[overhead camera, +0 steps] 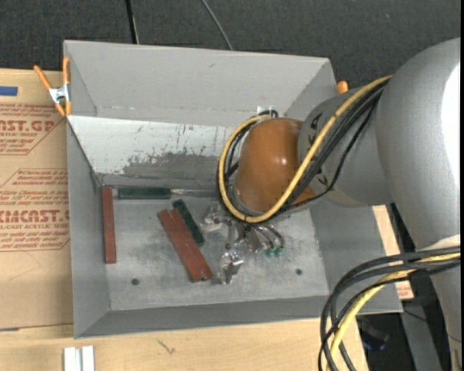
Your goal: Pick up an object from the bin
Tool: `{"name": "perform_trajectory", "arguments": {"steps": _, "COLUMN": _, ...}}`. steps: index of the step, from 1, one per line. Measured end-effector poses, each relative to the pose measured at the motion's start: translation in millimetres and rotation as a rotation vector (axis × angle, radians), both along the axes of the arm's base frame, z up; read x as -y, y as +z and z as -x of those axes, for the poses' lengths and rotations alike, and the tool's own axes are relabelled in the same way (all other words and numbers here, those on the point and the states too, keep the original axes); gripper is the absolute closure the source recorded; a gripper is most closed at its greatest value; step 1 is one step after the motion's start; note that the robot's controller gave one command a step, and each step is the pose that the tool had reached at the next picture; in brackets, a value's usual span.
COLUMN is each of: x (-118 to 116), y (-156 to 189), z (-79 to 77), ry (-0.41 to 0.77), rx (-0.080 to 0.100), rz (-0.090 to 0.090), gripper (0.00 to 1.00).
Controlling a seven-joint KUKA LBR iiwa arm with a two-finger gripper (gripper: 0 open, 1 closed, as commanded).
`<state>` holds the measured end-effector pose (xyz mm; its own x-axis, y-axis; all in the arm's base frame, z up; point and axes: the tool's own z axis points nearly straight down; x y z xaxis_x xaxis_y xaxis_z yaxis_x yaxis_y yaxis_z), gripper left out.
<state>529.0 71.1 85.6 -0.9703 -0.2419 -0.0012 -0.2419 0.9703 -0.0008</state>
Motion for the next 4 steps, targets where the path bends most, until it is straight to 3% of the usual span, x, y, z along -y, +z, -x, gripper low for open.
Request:
{"name": "perform_trajectory", "arguments": {"steps": 1, "x": 1, "y": -10, "z": 18.8, "ry": -0.208, "rx": 0.005, "rz": -0.004, "gripper": 1.00}}
{"name": "perform_trajectory", "arguments": {"steps": 2, "x": 1, "y": -12, "z": 19.9, "ry": -0.208, "rx": 0.005, "rz": -0.003, "gripper": 0.00}}
{"name": "perform_trajectory", "arguments": {"steps": 3, "x": 1, "y": -12, "z": 19.9, "ry": -0.208, "rx": 0.005, "rz": -0.003, "gripper": 0.00}}
{"name": "perform_trajectory", "arguments": {"steps": 4, "x": -32, "y": -10, "z": 20.6, "ry": -0.428, "rx": 0.002, "rz": -0.003, "gripper": 1.00}}
